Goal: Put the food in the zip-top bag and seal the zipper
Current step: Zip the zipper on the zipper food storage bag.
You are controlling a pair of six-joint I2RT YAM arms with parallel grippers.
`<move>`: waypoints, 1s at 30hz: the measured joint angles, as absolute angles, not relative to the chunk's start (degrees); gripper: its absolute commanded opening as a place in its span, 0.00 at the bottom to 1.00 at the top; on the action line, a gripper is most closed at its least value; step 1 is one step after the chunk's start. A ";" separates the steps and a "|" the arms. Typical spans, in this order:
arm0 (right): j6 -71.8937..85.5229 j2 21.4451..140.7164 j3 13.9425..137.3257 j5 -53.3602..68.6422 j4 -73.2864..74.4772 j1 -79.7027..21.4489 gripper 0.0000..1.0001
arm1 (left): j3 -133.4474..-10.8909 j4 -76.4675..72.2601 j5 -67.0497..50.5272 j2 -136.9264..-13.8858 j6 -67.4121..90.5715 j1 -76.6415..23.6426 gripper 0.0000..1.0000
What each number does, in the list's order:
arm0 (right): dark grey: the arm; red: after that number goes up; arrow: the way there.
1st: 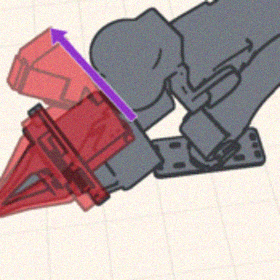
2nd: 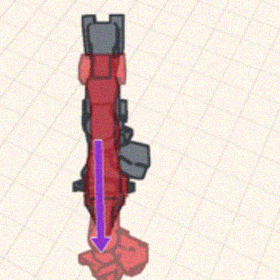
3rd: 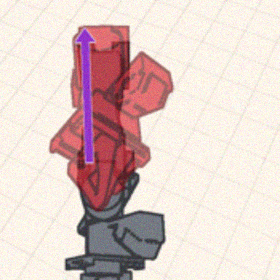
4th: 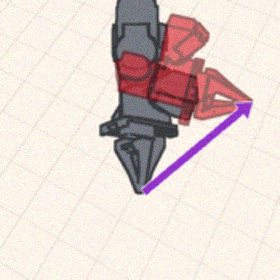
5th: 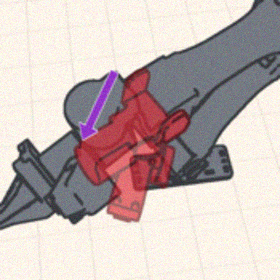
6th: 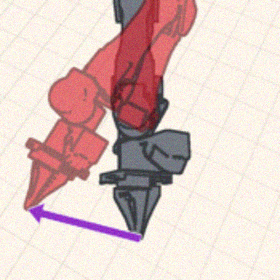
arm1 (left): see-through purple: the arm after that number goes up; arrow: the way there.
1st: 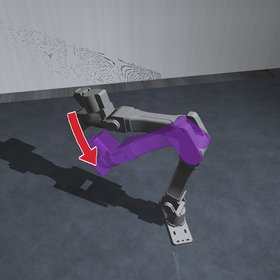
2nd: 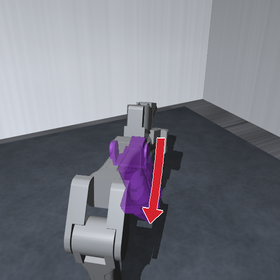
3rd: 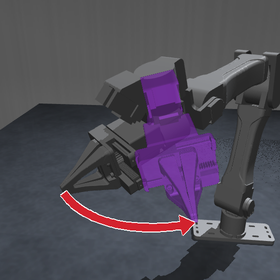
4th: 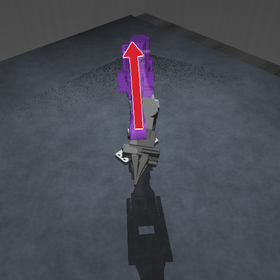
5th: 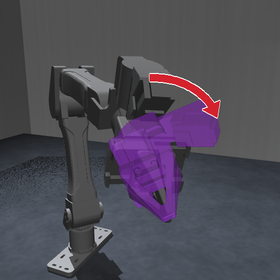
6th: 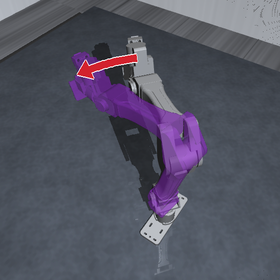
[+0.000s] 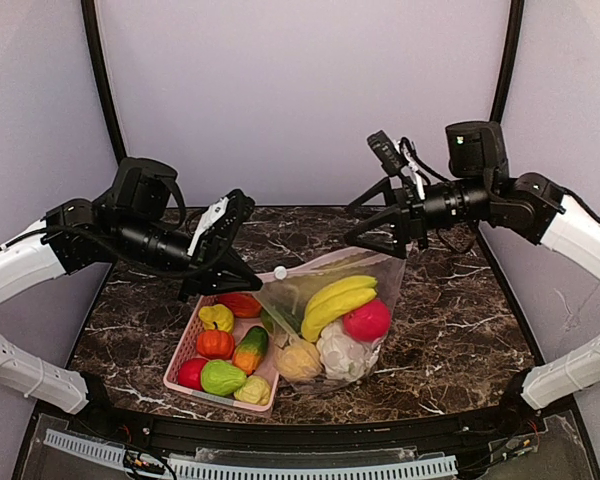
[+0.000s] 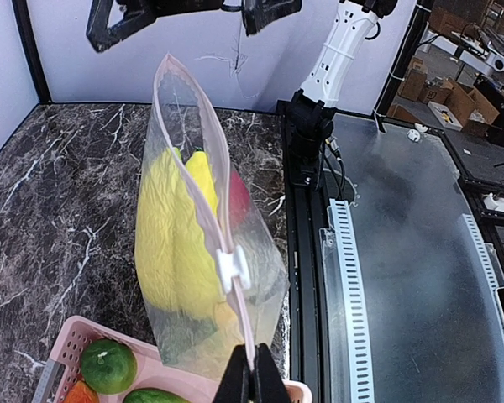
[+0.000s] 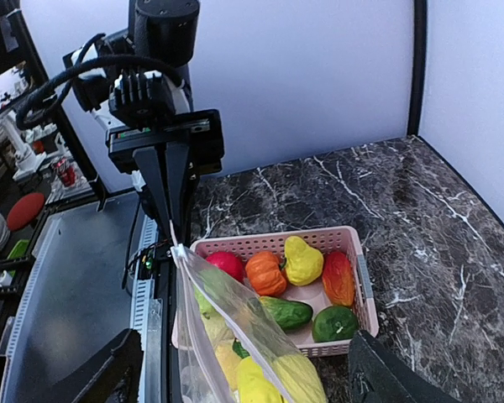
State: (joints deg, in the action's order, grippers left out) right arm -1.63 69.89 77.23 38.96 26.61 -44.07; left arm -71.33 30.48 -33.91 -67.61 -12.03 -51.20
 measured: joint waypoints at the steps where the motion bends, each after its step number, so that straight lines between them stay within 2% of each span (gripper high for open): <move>1: -2.07 71.61 78.46 39.13 26.96 -45.41 0.78 | -71.24 30.50 -34.02 -67.53 -12.05 -51.20 0.01; 11: -5.30 82.52 84.79 41.78 27.29 -52.53 0.61 | -71.18 30.52 -34.92 -67.33 -12.08 -51.20 0.01; 30: -6.94 90.11 88.18 45.47 28.40 -55.75 0.35 | -71.18 31.22 -35.81 -67.53 -12.08 -51.20 0.01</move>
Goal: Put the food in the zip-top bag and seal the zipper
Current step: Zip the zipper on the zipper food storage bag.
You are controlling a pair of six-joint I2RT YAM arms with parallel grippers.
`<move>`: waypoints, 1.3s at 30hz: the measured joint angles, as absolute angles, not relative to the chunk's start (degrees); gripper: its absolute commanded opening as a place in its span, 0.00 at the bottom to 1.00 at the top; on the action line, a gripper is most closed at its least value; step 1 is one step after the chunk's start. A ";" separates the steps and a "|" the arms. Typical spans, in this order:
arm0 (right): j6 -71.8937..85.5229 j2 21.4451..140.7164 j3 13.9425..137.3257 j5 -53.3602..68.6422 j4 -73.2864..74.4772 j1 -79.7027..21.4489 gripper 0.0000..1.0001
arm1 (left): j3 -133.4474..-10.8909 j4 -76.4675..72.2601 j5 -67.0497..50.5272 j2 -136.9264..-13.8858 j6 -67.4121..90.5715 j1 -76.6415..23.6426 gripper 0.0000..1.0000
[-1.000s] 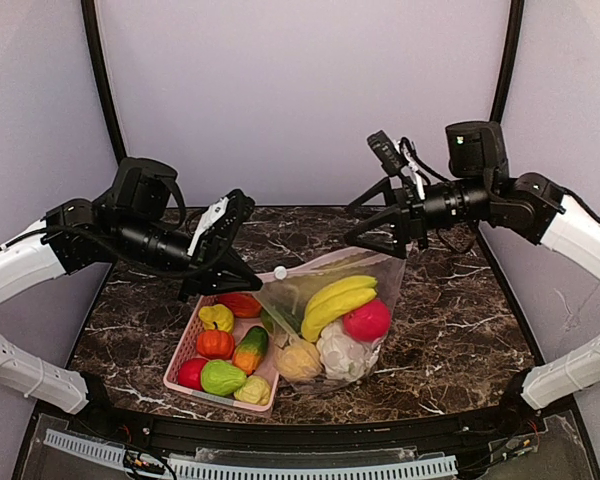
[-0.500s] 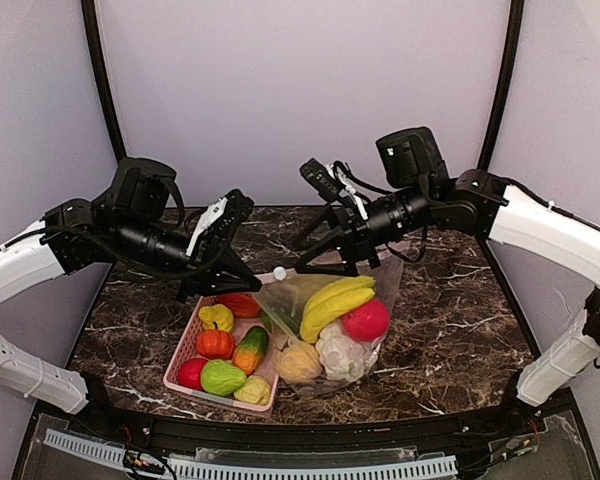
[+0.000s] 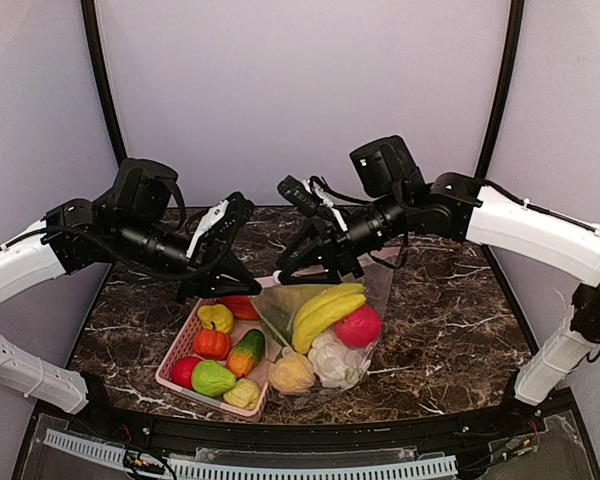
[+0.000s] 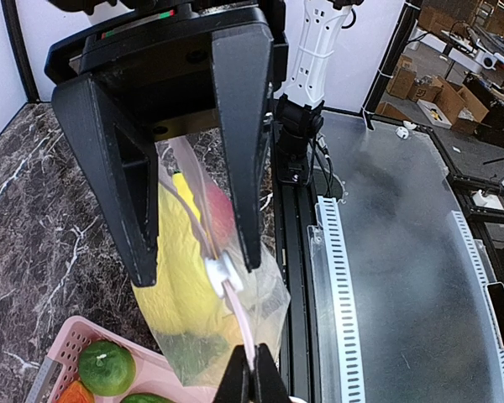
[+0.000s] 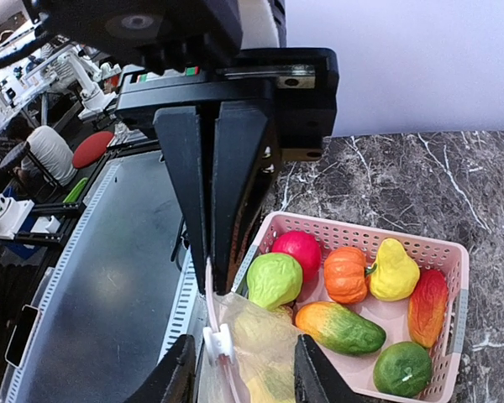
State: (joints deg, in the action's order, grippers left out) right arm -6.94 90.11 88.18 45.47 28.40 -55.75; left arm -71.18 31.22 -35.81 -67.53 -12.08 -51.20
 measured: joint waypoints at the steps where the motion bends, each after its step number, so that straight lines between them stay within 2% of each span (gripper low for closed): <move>1: -7.01 90.32 88.27 45.60 28.47 -55.81 0.33 | -71.20 31.38 -35.92 -67.53 -12.10 -51.20 0.01; 7: -7.22 90.50 88.42 47.03 28.77 -56.01 0.22 | -71.20 31.46 -36.10 -67.55 -12.27 -51.20 0.01; 24: -7.09 90.50 88.51 49.25 28.82 -56.27 0.00 | -71.20 31.66 -36.12 -67.55 -12.45 -51.20 0.01; 39: -7.88 88.36 86.87 44.64 28.27 -56.95 0.00 | -71.20 31.75 -34.87 -67.46 -13.04 -51.27 0.01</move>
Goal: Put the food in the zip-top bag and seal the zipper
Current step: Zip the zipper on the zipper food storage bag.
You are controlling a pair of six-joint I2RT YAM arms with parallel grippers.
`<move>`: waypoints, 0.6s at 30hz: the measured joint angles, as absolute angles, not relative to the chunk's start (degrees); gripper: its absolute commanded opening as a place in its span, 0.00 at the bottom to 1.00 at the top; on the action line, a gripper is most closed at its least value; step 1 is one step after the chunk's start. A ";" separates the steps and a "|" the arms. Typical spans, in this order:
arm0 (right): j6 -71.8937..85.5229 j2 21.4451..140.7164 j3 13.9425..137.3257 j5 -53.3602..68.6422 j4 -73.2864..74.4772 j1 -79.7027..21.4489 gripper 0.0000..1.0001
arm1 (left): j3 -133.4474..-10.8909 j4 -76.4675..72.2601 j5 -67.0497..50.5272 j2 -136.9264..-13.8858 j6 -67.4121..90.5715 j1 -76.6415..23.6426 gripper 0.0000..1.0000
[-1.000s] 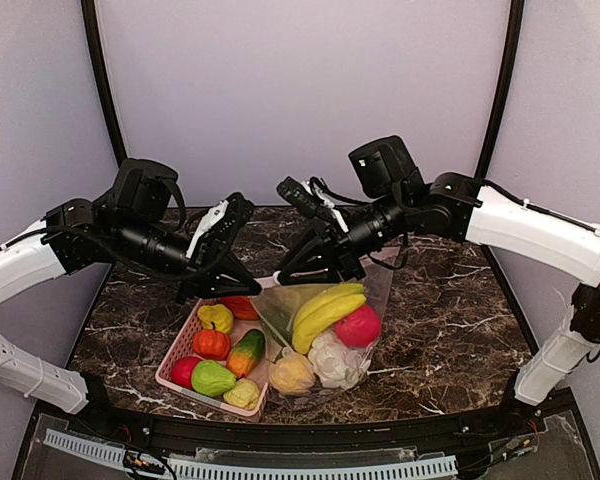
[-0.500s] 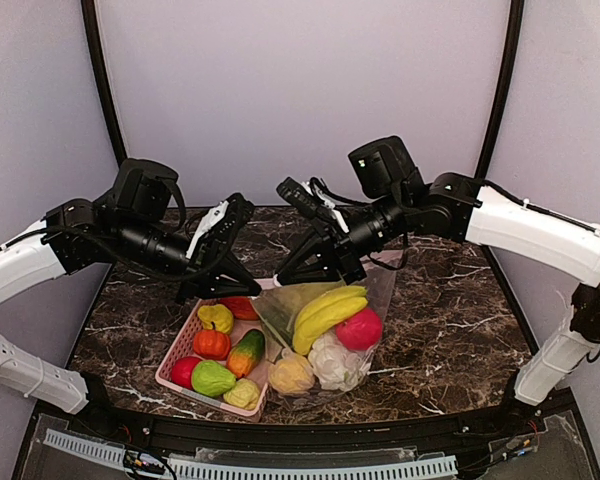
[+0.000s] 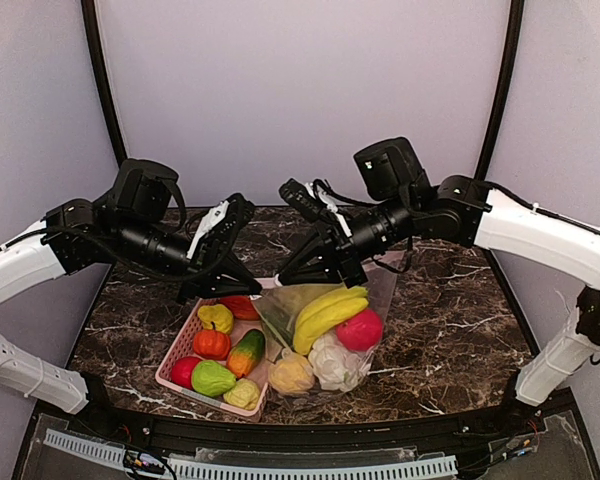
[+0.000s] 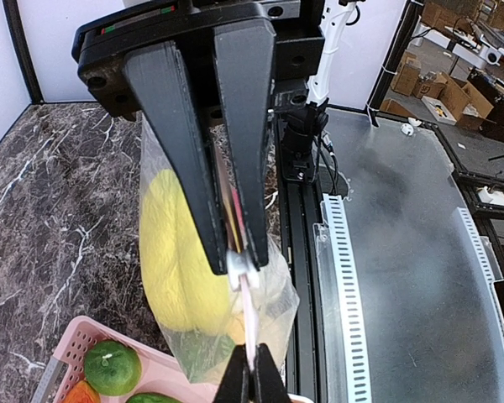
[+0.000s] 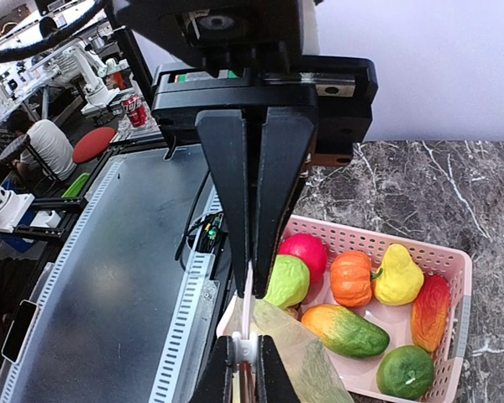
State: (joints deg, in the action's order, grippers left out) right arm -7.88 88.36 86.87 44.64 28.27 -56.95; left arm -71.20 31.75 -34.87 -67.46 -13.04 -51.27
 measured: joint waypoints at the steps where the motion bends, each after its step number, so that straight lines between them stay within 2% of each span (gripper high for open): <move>1: -8.01 88.09 86.76 44.05 28.27 -57.04 0.00 | -71.20 31.73 -34.85 -67.44 -13.10 -51.29 0.01; 18: -9.63 82.96 83.61 39.16 31.27 -55.59 0.00 | -71.20 32.03 -33.15 -66.54 -13.52 -51.37 0.01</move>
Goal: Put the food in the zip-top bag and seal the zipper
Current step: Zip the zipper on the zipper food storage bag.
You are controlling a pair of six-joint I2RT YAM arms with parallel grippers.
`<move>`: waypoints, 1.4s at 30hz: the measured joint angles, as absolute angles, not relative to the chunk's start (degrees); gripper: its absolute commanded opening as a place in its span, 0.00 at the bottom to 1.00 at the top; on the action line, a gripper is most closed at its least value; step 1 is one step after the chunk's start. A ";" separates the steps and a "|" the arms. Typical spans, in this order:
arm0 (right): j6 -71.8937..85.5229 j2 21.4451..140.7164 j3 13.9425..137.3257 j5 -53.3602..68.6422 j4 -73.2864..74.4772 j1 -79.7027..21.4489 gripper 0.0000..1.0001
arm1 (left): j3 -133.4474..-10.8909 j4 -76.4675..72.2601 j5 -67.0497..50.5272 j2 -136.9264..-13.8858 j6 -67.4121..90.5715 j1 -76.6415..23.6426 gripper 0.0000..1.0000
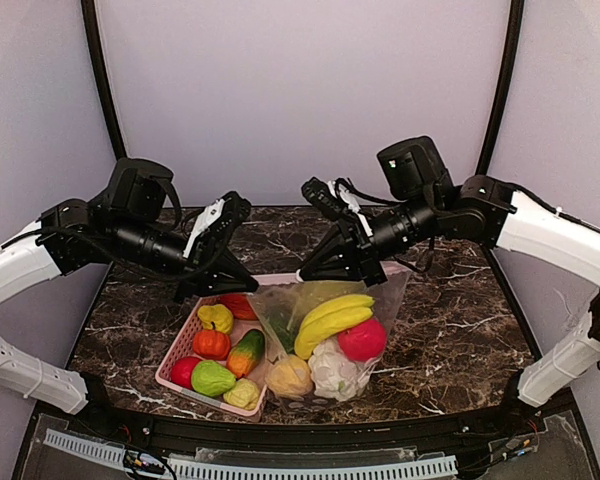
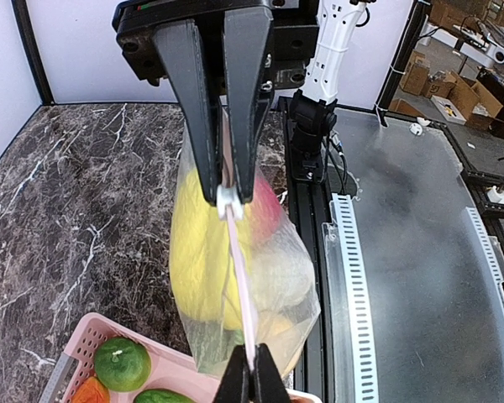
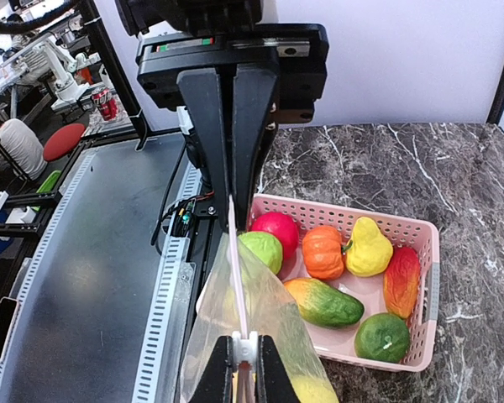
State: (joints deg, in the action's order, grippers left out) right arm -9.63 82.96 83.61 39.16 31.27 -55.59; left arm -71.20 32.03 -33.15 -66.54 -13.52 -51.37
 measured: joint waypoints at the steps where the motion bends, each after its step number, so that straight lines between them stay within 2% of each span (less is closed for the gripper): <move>1: -9.63 82.59 83.42 39.13 31.62 -55.35 0.00 | -71.20 32.03 -33.08 -66.43 -13.52 -51.37 0.01; 42: -9.37 72.60 73.10 34.26 32.93 -47.33 0.00 | -71.37 33.54 -31.24 -66.63 -14.66 -51.24 0.01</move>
State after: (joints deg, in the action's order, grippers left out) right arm -9.37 72.60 73.10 34.26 32.93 -47.33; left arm -71.37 33.54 -31.24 -66.63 -14.66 -51.24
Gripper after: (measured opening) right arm 0.056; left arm 0.009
